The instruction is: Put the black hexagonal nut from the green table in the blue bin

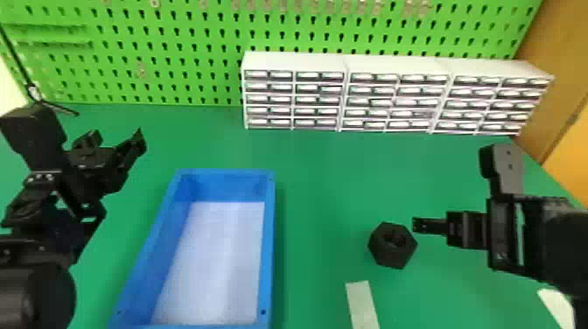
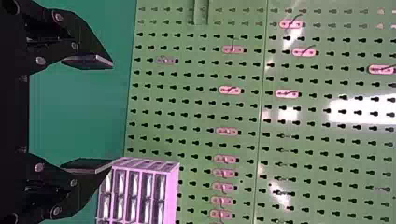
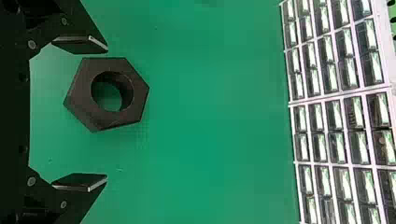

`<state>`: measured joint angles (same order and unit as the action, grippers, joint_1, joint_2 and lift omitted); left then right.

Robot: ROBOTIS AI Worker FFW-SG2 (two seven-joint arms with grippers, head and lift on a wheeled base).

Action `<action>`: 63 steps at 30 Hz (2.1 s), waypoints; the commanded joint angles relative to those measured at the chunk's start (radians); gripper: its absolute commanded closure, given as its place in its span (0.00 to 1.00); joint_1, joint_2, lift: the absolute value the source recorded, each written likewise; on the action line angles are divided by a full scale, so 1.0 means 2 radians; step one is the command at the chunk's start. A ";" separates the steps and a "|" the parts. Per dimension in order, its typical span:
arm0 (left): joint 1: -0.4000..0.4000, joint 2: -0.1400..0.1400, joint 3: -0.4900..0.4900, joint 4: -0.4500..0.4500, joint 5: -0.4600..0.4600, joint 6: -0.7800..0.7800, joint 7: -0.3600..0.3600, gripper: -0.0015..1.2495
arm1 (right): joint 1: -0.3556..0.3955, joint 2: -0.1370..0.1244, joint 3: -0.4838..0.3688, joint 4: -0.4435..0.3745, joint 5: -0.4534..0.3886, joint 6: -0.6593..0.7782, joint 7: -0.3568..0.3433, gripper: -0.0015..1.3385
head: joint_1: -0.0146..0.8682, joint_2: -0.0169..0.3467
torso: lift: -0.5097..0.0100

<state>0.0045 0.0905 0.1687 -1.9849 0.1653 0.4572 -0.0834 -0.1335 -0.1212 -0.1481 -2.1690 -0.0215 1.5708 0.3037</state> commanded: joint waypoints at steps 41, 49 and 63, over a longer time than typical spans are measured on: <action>-0.002 0.000 -0.002 0.001 -0.001 0.000 0.000 0.40 | -0.008 -0.003 0.007 0.007 -0.004 0.001 0.000 0.23 | 0.80 0.07 | 0.79; -0.002 0.000 -0.003 0.002 -0.001 0.001 0.000 0.40 | -0.016 -0.007 0.018 0.028 -0.005 0.001 0.000 0.23 | 0.80 0.07 | 0.79; -0.005 0.000 -0.006 0.005 0.000 0.000 0.000 0.40 | -0.041 -0.008 0.045 0.087 -0.009 0.001 0.001 0.23 | 0.80 0.07 | 0.79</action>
<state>-0.0028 0.0905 0.1584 -1.9763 0.1656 0.4585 -0.0843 -0.1985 -0.1365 -0.0769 -2.0340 -0.0365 1.5708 0.3040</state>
